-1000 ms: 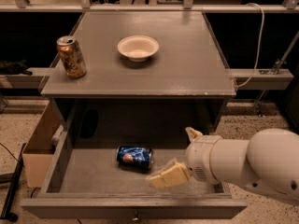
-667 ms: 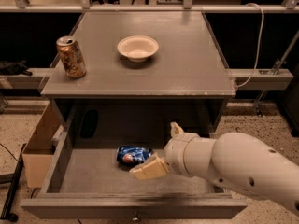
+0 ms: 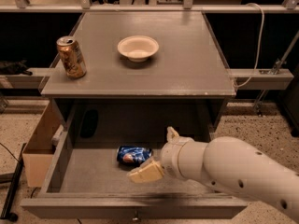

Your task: Pick pepsi can from top drawer and place on counter

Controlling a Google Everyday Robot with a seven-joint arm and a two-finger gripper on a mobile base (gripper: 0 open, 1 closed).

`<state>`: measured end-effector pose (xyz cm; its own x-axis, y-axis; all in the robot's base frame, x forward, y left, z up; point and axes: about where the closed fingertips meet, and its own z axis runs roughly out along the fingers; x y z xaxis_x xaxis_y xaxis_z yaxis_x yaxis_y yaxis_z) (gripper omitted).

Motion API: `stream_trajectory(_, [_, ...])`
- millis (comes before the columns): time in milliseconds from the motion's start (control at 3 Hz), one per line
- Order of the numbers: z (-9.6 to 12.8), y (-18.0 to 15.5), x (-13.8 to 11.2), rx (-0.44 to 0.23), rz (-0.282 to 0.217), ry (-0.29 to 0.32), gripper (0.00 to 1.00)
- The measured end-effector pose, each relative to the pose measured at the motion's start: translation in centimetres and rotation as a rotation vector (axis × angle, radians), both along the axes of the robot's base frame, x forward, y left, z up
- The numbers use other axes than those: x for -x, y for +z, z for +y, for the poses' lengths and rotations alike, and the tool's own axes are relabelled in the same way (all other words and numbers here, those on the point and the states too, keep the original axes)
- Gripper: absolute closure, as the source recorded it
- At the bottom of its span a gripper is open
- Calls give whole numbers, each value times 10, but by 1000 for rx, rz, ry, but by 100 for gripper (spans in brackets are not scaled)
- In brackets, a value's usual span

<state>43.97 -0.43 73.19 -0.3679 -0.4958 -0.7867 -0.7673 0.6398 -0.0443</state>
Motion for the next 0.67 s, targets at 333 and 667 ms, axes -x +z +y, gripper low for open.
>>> stream_trajectory(333, [13, -25, 4, 40, 0, 31, 0])
stream_trajectory(667, [19, -49, 1, 90, -24, 50, 0])
